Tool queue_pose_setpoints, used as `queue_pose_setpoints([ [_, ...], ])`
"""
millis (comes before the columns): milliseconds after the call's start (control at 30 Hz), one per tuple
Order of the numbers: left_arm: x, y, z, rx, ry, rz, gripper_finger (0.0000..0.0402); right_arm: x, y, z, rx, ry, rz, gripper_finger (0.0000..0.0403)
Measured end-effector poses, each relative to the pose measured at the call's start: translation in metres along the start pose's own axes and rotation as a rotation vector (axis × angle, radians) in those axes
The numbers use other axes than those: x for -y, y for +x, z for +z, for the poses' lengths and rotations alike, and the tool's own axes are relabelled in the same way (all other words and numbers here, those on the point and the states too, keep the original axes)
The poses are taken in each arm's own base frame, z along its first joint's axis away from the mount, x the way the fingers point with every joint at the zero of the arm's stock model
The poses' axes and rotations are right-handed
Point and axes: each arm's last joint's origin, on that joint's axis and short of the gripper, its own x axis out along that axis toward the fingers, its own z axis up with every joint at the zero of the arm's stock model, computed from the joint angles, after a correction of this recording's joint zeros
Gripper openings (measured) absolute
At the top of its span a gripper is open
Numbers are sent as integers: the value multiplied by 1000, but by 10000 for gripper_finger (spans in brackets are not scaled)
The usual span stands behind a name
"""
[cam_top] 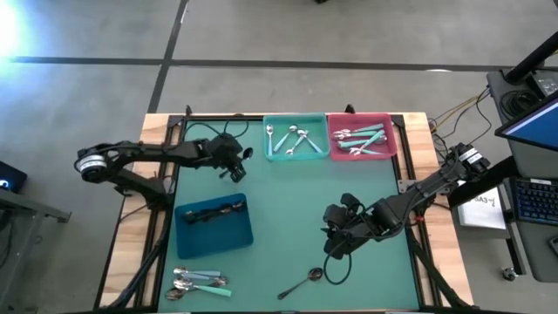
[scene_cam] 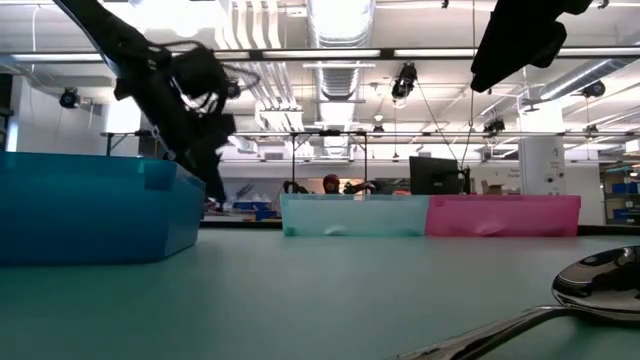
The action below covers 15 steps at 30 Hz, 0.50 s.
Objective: Sort silverware by color (type)
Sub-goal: Put the top black spoon into the dark blue bin
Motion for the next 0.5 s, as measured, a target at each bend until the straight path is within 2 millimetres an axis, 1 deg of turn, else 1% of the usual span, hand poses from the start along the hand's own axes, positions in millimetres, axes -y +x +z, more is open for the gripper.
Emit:
queue_pose_setpoints([
  [167, 9, -25, 9, 153, 49, -49, 0, 0, 0, 0, 0, 0, 0, 137],
  [333, 25, -53, 4, 296, 63, -110, 0, 0, 0, 0, 0, 0, -1, 137],
  [500, 49, -89, -2, 503, 60, -284, 0, 0, 0, 0, 1, 1, 1, 137],
])
